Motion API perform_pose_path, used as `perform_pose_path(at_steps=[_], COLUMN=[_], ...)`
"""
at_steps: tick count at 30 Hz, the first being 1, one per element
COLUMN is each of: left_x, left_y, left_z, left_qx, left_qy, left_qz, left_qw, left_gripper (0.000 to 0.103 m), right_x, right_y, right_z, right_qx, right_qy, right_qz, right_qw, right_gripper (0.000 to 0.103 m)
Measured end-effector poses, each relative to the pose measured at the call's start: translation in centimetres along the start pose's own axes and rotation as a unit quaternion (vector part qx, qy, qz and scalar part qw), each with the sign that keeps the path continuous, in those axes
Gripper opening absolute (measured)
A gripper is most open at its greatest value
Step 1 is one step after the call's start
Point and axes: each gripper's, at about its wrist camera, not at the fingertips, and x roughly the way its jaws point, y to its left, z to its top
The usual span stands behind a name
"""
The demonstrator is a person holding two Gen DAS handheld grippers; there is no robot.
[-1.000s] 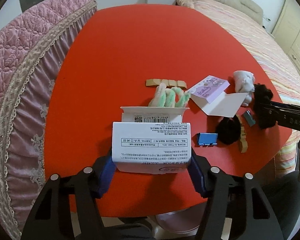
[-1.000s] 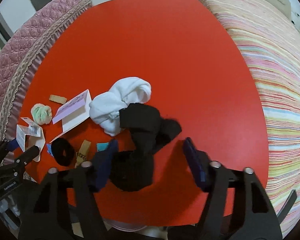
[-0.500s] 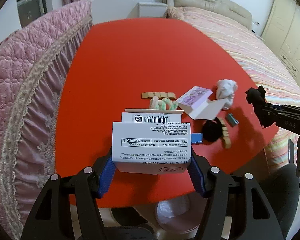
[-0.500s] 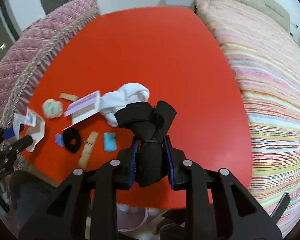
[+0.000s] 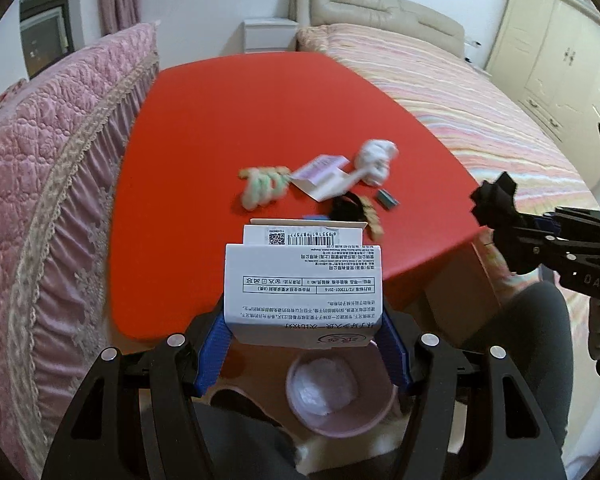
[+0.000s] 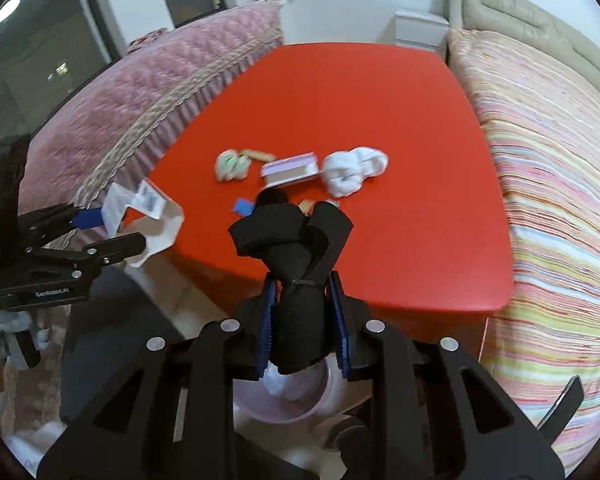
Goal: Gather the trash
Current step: 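Carry box and sock to the pink bin and open both tools over it, then move both open tools back over the red table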
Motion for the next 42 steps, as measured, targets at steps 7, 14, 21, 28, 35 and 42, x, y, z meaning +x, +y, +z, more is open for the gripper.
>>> perform_pose_path(at_steps=[7, 14, 21, 28, 35, 42], left_x=[-0.4, -0.3, -0.3, -0.2, -0.4, -0.4], left_y=[-1.7, -2.2, -2.4, -2.5, -2.2, -1.2], left_z=[-3.4, -4.7, -5.0, -5.0, -4.9, -4.8], left_qx=[0.008, 0.013, 0.016, 0.016, 0.004, -0.013], left_qy=[0.022, 0.035, 0.038, 0.04, 0.03, 0.027], left_qz=[-0.021, -0.033, -0.039, -0.045, -0.049, -0.03], left_qw=[0.9995, 0.9987, 0.9984, 0.9981, 0.9983, 0.9991], left_gripper=[0.063, 0.063, 0.063, 0.063, 0.09, 0.095], right_x=[0.3, 0.6, 0.3, 0.6, 0.5, 0.6], right_y=[1.3, 2.3, 2.8, 3.1, 2.5, 1.4], right_z=[-3.4, -5.1, -5.3, -5.4, -5.4, -5.2], right_qx=[-0.001, 0.0, -0.001, -0.001, 0.013, 0.028], right_qy=[0.026, 0.041, 0.044, 0.049, 0.039, 0.034], right_qz=[0.018, 0.044, 0.055, 0.065, 0.058, 0.04], right_qw=[0.999, 0.998, 0.998, 0.997, 0.997, 0.998], right_gripper=[0.025, 0.025, 0.025, 0.025, 0.086, 0.097])
